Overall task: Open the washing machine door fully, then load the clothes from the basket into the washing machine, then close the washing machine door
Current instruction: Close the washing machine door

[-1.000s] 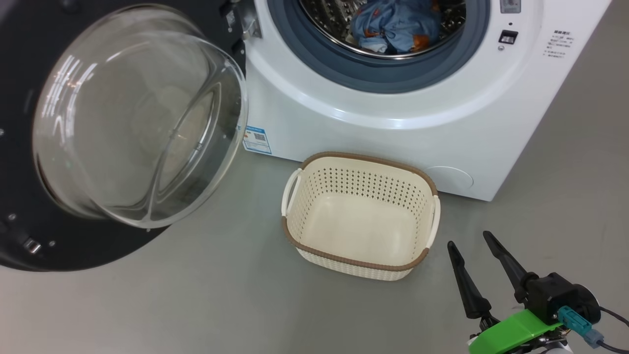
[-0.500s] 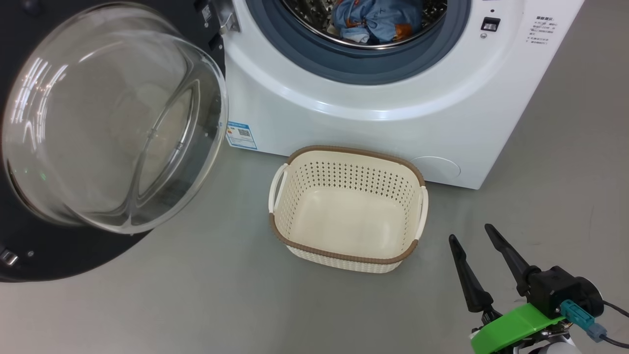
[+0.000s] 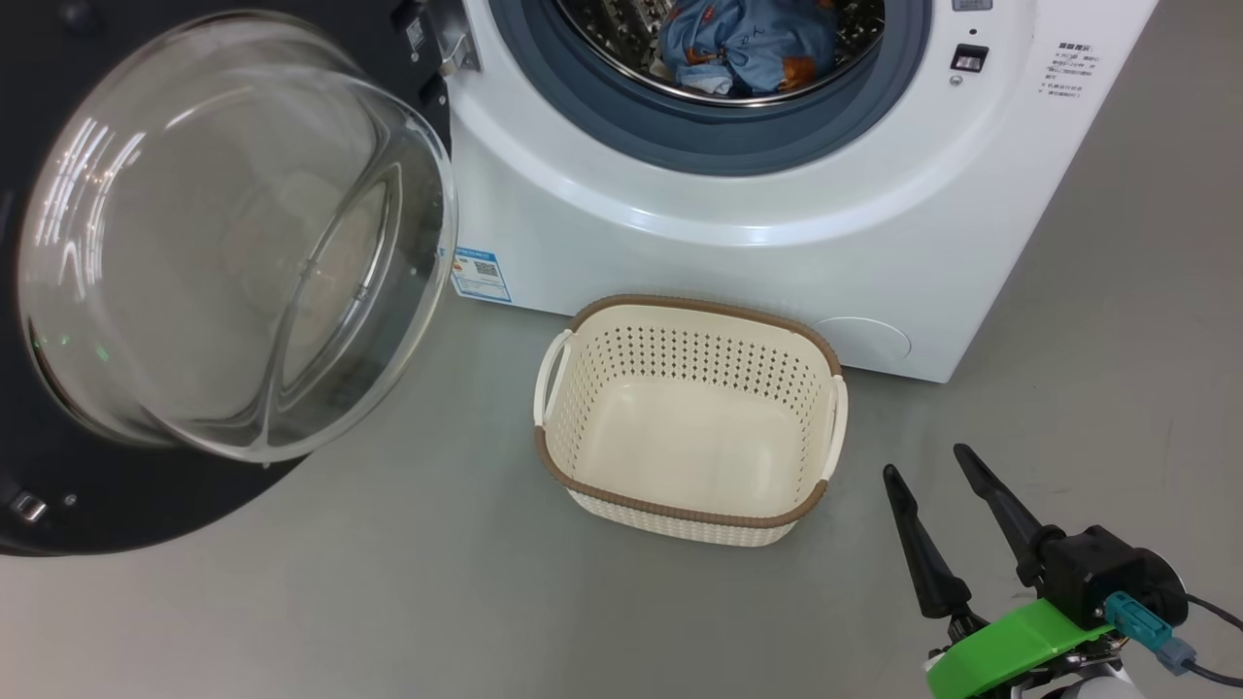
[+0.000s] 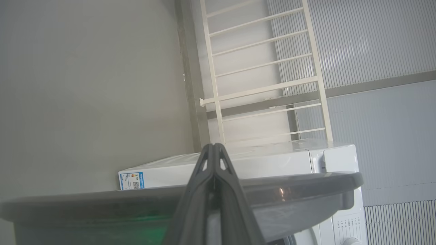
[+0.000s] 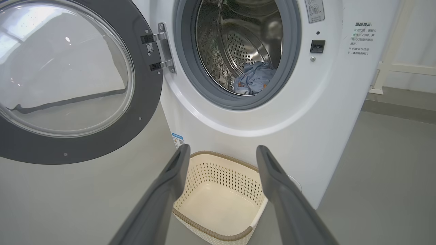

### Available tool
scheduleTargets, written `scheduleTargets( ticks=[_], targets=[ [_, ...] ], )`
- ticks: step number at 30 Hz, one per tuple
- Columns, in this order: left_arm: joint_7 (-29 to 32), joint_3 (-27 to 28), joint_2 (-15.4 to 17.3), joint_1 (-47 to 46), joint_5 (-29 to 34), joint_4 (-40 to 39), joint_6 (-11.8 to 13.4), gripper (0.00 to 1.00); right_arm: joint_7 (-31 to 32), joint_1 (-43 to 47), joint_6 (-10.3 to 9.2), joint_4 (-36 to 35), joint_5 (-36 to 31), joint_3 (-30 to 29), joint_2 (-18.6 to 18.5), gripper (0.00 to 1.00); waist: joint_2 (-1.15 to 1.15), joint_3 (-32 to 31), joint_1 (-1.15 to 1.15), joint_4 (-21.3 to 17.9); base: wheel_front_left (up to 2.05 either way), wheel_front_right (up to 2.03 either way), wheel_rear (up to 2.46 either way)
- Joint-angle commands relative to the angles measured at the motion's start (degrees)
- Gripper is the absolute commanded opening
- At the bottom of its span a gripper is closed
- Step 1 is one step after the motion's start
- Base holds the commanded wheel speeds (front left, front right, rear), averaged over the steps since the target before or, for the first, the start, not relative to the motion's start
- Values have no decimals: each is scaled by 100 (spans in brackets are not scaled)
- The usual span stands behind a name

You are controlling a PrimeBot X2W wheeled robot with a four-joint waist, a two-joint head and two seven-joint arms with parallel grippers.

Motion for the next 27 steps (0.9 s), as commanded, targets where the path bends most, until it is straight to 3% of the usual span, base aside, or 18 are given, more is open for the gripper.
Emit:
scheduleTargets(
  ticks=[1, 14, 27],
  targets=[
    [67, 85, 320, 48, 7, -184, 9, 0, -7, -80, 10, -130, 69, 156, 16, 100, 0, -1, 0, 4, 0, 0, 0],
    [1064, -5, 78, 304, -503, -644, -29, 0, -5, -75, 10, -59, 162, 168, 13, 100, 0, 16, 0, 78, 0, 0, 0],
    [2354, -161, -121, 816, -1092, -1488, 206, 0, -39, -82, 10, 72, 252, 161, 14, 100, 0, -5, 0, 159, 0, 0, 0]
  ],
)
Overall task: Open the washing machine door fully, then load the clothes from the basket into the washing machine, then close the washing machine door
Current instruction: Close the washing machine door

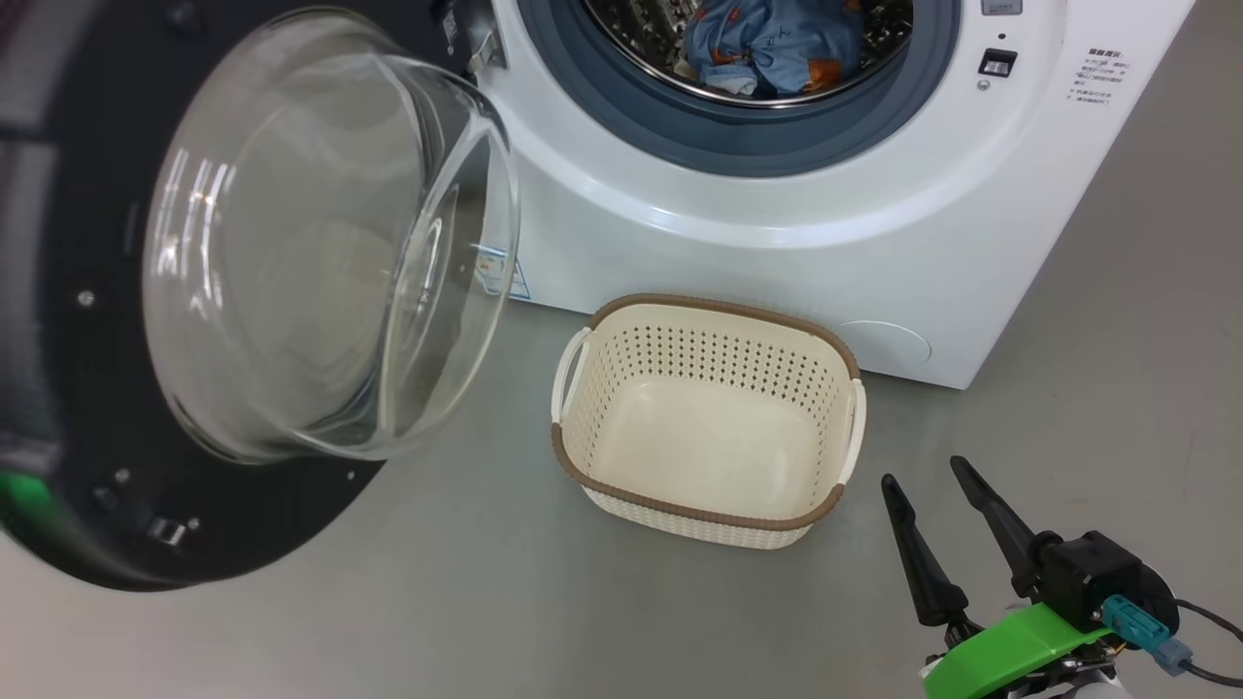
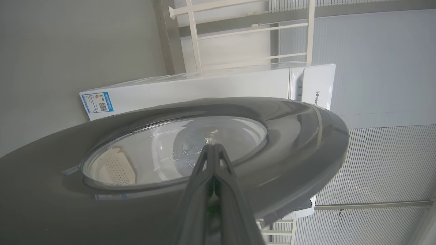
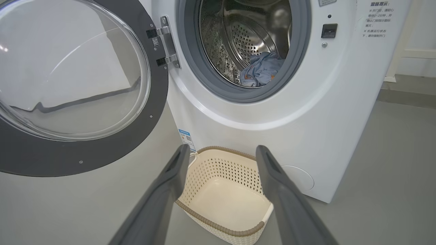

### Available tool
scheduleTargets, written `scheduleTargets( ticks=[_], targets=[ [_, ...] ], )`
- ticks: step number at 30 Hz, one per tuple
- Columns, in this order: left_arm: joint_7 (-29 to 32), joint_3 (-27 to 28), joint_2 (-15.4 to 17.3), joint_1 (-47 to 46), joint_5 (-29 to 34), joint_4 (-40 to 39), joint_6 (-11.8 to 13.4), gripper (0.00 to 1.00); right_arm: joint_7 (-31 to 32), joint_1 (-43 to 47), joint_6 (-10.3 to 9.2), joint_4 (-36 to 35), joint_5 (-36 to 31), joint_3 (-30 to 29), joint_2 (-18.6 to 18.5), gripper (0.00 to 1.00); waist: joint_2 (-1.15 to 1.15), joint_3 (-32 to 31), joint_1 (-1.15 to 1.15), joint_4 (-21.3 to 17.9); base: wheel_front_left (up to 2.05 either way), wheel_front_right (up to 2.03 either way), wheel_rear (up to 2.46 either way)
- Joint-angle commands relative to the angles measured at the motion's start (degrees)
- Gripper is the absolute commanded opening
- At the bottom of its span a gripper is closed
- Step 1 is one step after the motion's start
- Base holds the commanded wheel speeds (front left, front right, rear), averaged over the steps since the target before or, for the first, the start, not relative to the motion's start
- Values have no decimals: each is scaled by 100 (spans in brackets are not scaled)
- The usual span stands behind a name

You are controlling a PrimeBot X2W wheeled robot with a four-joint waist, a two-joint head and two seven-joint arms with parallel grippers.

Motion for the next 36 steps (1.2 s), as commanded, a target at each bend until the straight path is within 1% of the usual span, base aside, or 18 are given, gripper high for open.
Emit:
scheduleTargets(
  ticks=[1, 6, 11, 16, 20, 25, 28, 29, 32, 36],
  targets=[
    [233, 42, 208, 81, -111, -290, 53, 0, -40, -86, 10, -100, 50, 118, -9, 100, 0, -11, 0, 15, 0, 0, 0],
    [828, -105, -7, 284, -465, -785, 286, 0, -59, -85, 10, -61, 71, 93, -1, 100, 0, -20, 0, 50, 0, 0, 0],
    [1162, -290, -219, 553, -591, -1301, 452, 0, -81, -103, 10, -12, 82, 121, 19, 100, 0, -9, 0, 52, 0, 0, 0],
    [1473, -408, -453, 757, -826, -1706, 573, 0, -111, -102, 10, 40, 97, 137, 30, 100, 0, -23, 0, 27, 0, 0, 0],
    [1674, -500, -578, 890, -952, -2001, 616, 0, -127, -97, 10, 64, 99, 125, 35, 100, 0, -40, 0, 16, 0, 0, 0],
    [1856, -663, -915, 1032, -1172, -2468, 667, 0, -153, -88, 10, 109, 103, 116, 45, 100, 0, -72, 0, 17, 0, 0, 0],
    [1829, -767, -1127, 1081, -1266, -2654, 669, 0, -162, -114, 10, 120, 102, 126, 56, 100, 0, -65, 0, -2, 0, 0, 0],
    [1808, -901, -1217, 1122, -1253, -2705, 640, 0, -169, -133, 10, 125, 101, 144, 64, 100, 0, -56, 0, -33, 0, 0, 0],
    [1686, -1097, -1315, 1180, -1181, -2738, 546, 0, -180, -151, 10, 137, 104, 163, 77, 100, 0, -49, 0, -114, 0, 0, 0],
    [1370, -1328, -1387, 1174, -1032, -2681, 360, 0, -195, -153, 10, 155, 114, 159, 88, 100, 0, -27, 0, -257, 0, 0, 0]
  ],
)
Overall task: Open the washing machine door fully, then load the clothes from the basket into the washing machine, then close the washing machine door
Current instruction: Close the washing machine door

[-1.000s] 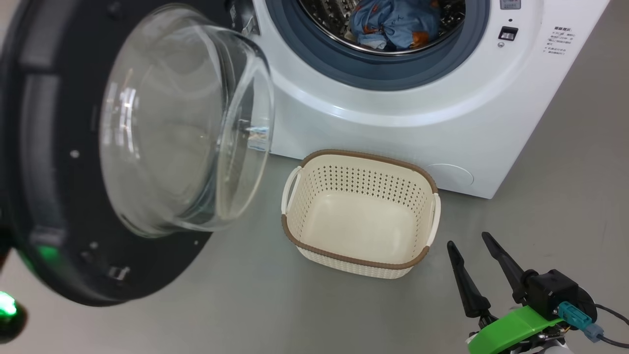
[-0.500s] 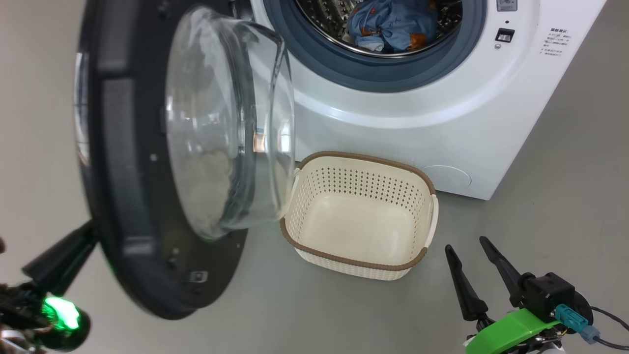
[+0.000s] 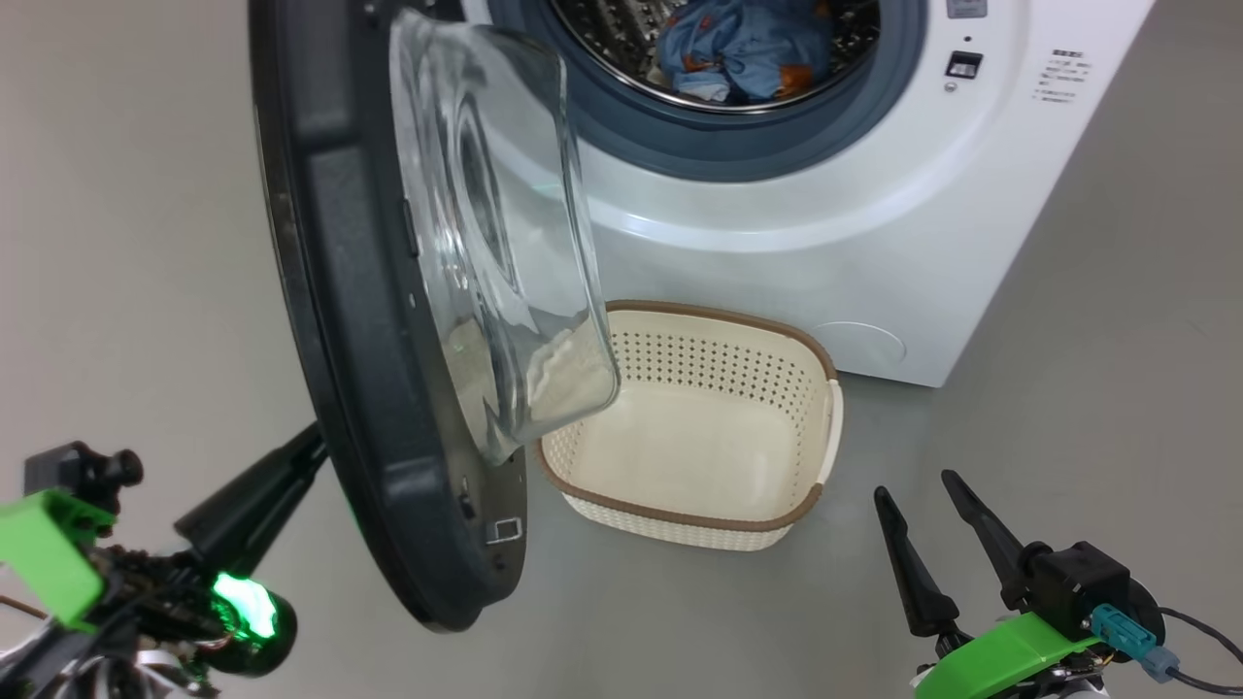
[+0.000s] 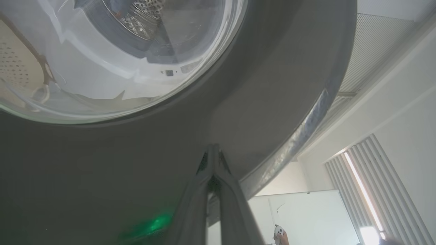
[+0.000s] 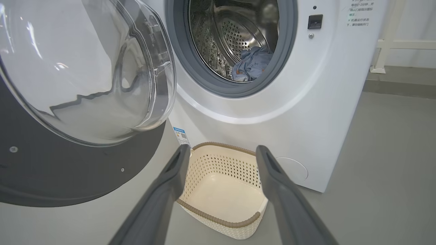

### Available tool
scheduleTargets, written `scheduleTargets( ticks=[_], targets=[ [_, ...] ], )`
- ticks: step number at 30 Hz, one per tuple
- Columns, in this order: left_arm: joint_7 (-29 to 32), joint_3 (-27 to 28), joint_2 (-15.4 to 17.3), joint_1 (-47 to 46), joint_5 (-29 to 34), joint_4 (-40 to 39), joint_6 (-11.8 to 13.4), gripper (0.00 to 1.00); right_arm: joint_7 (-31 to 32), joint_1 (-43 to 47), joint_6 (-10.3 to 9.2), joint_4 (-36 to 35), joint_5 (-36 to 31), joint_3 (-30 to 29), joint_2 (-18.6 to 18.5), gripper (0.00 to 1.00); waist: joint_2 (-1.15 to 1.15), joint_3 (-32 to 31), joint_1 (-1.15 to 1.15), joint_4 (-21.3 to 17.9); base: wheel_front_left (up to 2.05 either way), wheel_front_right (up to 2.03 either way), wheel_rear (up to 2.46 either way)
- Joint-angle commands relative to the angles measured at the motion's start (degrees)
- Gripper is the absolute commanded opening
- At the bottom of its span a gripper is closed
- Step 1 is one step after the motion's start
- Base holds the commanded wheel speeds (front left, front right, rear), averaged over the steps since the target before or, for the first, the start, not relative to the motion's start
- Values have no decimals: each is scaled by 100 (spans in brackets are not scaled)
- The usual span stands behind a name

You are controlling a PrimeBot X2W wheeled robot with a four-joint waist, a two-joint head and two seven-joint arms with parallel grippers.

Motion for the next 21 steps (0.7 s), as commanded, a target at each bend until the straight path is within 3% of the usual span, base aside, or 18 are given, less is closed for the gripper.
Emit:
scheduleTargets(
  ticks=[1, 21],
  targets=[
    [-17, 51, 85, -28, 89, -105, -70, 0, -79, -155, 10, -114, 67, 141, 13, 100, 0, 29, 0, -100, 0, 0, 0],
    [-1102, -1493, 45, -651, -669, 427, -764, 0, -139, -273, 10, -29, 130, 105, 23, 100, 0, 342, 0, -1098, 0, 0, 0]
  ],
)
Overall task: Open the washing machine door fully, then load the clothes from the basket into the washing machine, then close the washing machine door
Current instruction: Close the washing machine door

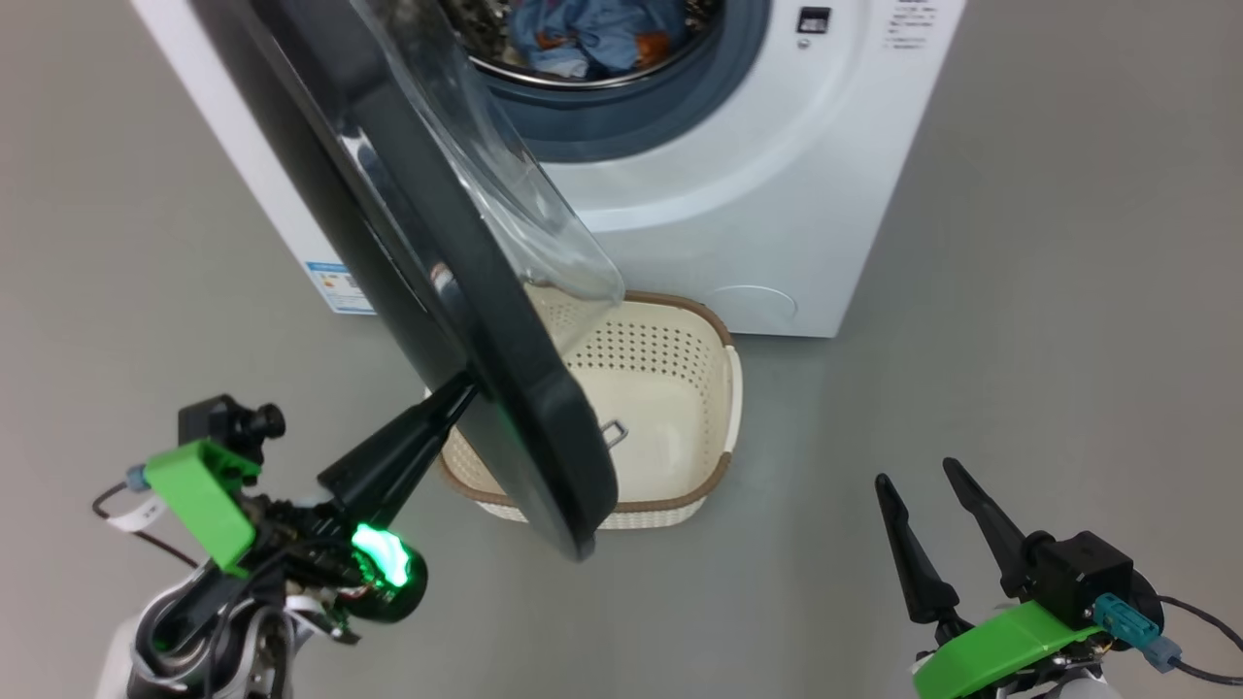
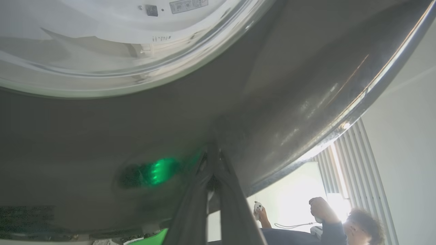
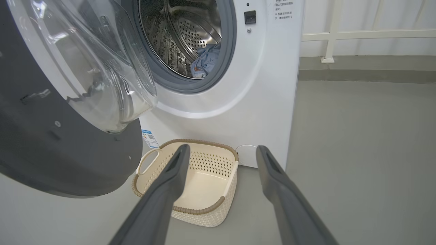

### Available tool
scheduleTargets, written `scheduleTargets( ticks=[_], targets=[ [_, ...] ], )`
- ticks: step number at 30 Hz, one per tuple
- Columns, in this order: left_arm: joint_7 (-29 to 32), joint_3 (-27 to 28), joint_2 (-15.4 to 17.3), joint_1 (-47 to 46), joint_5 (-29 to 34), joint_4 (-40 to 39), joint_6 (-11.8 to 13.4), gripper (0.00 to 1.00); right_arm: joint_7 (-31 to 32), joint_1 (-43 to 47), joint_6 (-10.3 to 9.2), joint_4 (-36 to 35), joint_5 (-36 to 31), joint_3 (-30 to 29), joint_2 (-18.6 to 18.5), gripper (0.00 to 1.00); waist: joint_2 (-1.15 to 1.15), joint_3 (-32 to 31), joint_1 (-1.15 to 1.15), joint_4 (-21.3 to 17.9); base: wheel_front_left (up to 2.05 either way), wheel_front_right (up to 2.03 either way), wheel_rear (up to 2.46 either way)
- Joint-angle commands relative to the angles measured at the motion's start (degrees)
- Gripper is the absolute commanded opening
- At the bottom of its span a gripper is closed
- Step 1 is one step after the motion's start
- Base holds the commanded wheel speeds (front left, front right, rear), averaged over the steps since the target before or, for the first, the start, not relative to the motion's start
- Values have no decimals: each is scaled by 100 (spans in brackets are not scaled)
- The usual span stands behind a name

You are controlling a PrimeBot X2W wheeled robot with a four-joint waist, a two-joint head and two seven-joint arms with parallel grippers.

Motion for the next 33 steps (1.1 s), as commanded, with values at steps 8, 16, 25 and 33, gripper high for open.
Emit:
scheduleTargets(
  ticks=[8, 16, 25, 33],
  targets=[
    [-530, -129, 56, -622, -33, 132, -206, 0, -83, -236, 10, -64, 111, 125, 52, 100, 0, 276, 0, -524, 0, 0, 0],
    [-866, -375, 56, -1095, -119, 324, -261, 0, -90, -370, 10, -94, 233, 77, 115, 100, 0, 571, 0, -932, 0, 0, 0],
    [-1406, -269, 56, -1594, 208, 362, -265, 0, -91, -492, 10, -185, 272, 16, 176, 100, 0, 885, 0, -1345, 0, 0, 0],
    [-1764, -159, 56, -1937, 307, 607, -265, 0, -91, -572, 10, -207, 289, 23, 214, 100, 0, 1008, 0, -1527, 0, 0, 0]
  ],
)
